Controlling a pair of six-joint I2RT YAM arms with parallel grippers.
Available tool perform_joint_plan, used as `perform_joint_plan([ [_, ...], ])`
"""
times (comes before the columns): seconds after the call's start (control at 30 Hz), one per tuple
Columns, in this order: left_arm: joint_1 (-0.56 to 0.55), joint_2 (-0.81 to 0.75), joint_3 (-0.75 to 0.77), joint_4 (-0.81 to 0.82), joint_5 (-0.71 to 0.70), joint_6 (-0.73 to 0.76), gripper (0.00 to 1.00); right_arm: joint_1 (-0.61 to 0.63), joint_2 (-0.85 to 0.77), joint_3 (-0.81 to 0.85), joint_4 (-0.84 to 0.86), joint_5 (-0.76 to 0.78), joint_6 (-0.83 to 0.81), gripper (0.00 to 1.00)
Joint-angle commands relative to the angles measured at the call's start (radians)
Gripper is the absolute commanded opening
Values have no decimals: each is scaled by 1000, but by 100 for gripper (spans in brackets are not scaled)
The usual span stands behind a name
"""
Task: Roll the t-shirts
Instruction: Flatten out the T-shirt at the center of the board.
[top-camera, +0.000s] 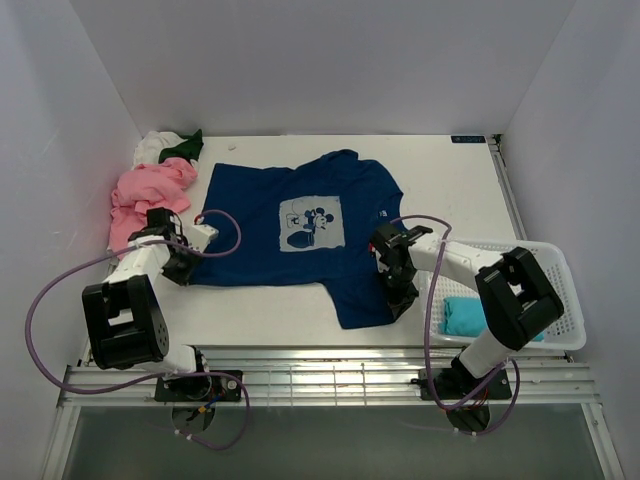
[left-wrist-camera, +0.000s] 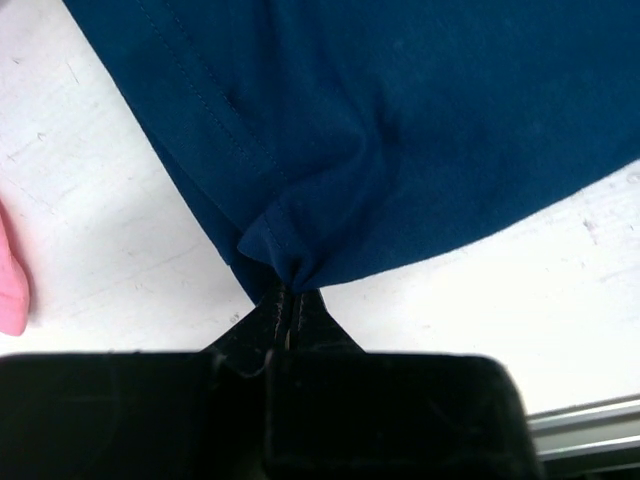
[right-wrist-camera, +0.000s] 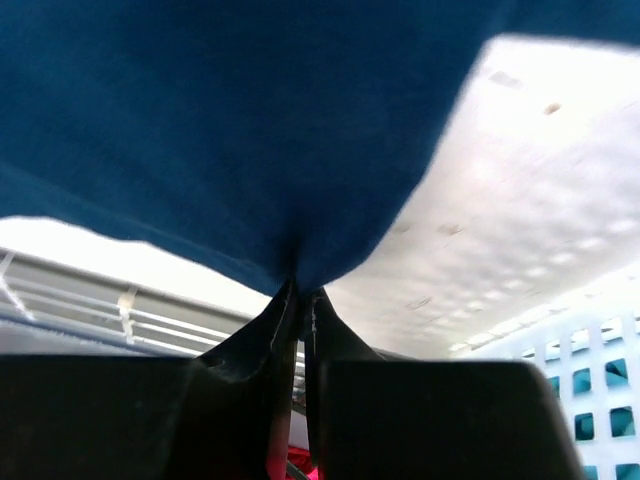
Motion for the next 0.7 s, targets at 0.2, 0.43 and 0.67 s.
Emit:
perform_joint_plan([
  [0.2,5,-146,-63,-160,10,97,0,20,-130,-81,-148,-129,43,8],
  [0.43,11,-150,-87,-201,4,138,0,23,-116,-70,-165,-134,10,8],
  [0.67,39,-96,-74,-148,-46,148,0,23,-119,-112,-144,-167,-20,8],
])
